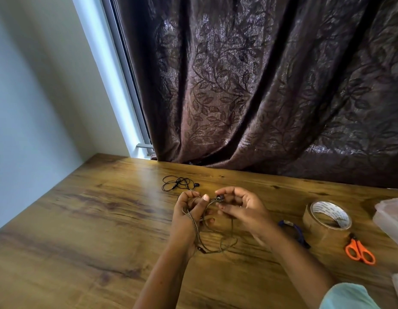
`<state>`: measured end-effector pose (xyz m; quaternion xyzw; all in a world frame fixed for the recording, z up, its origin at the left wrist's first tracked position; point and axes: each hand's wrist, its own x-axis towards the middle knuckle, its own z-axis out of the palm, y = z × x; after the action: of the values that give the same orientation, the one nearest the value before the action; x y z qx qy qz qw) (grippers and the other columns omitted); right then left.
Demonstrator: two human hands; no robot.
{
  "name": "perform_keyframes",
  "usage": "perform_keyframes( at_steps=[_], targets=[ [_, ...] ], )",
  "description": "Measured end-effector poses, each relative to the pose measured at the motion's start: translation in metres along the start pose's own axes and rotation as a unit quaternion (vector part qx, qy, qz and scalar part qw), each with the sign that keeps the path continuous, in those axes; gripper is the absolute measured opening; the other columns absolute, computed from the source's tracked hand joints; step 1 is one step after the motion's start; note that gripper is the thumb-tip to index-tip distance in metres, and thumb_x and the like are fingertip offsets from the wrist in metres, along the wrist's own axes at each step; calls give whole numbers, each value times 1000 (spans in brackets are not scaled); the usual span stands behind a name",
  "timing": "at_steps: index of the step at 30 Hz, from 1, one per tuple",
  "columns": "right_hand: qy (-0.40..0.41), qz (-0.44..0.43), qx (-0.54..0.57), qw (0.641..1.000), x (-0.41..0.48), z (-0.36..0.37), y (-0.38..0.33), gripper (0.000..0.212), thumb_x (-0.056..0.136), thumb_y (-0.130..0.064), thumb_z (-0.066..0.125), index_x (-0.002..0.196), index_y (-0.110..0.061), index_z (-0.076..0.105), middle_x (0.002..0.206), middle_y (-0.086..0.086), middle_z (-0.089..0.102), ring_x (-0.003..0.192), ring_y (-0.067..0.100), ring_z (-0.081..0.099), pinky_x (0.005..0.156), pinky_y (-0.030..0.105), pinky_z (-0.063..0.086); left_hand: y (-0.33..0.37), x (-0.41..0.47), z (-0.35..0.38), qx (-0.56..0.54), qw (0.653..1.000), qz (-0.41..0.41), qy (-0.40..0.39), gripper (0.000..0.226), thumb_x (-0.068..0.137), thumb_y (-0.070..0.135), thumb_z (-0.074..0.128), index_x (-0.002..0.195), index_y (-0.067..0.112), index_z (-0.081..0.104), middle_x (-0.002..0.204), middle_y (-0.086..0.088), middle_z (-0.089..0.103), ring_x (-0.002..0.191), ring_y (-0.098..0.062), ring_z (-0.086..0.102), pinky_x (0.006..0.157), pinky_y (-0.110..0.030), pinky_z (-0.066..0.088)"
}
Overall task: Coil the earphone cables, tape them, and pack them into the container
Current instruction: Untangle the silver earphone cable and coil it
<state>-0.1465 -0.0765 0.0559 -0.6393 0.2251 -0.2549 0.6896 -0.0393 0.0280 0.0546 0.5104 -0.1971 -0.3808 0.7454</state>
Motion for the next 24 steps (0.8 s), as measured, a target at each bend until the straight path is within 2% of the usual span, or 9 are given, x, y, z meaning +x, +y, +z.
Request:
perform_keyframes(
  at_steps=[3,5,7,11,14,17,20,24],
  targets=[
    [20,13,-28,999,0,0,-1,14,92,-13,58,98,-20,68,83,-3,71,68,6,57,58,13,45,0,0,-2,-16,1000,-16,-20,21,82,6,62,100,9,54,80,-8,58,61,-12,63,50,-26,54],
    [46,23,-52,997,1,1,-1,11,92,-20,59,95,-24,68,80,-8,67,63,2,49,51,10,39,1,1,-5,-17,998,-31,-42,27,79,4,62,105,8,57,81,-7,60,64,-13,64,54,-30,56],
    [68,20,-45,997,1,0,1,11,91,-20,60,92,-26,69,80,-11,66,59,0,46,50,10,38,4,3,-10,2,997,-36,-74,30,75,6,64,106,9,61,85,-9,62,69,-16,63,58,-32,57],
    [68,-3,-38,997,1,3,0,12,90,-16,62,92,-24,72,83,-17,69,60,-8,54,54,11,40,7,3,-13,51,991,-45,-112,19,83,4,60,99,11,66,86,-7,66,69,-13,63,61,-29,55],
    [73,-4,-43,996,3,3,-1,11,90,-15,62,92,-20,72,82,-19,68,65,-14,56,54,6,40,10,-2,-5,85,989,-43,-110,12,80,13,65,91,15,69,72,-1,63,56,-7,55,52,-21,46],
    [66,0,-58,996,5,4,-2,11,90,-15,63,91,-21,72,84,-15,68,63,-12,56,51,9,39,7,-3,-2,112,990,-24,-78,5,84,16,64,89,17,68,56,10,56,46,-1,46,45,-16,35],
    [52,-17,-49,997,4,5,-5,11,88,-9,64,93,-16,71,79,-13,67,59,-10,56,51,9,40,7,0,-1,114,992,-6,-58,6,84,18,65,88,16,68,62,10,62,53,0,55,47,-16,42],
    [15,2,-23,1000,2,2,-9,13,90,-10,61,96,-15,72,65,-13,62,57,-2,52,50,16,39,10,2,0,103,993,27,-59,6,82,11,64,81,15,69,77,-3,66,69,-12,63,53,-19,48]
  ],
)
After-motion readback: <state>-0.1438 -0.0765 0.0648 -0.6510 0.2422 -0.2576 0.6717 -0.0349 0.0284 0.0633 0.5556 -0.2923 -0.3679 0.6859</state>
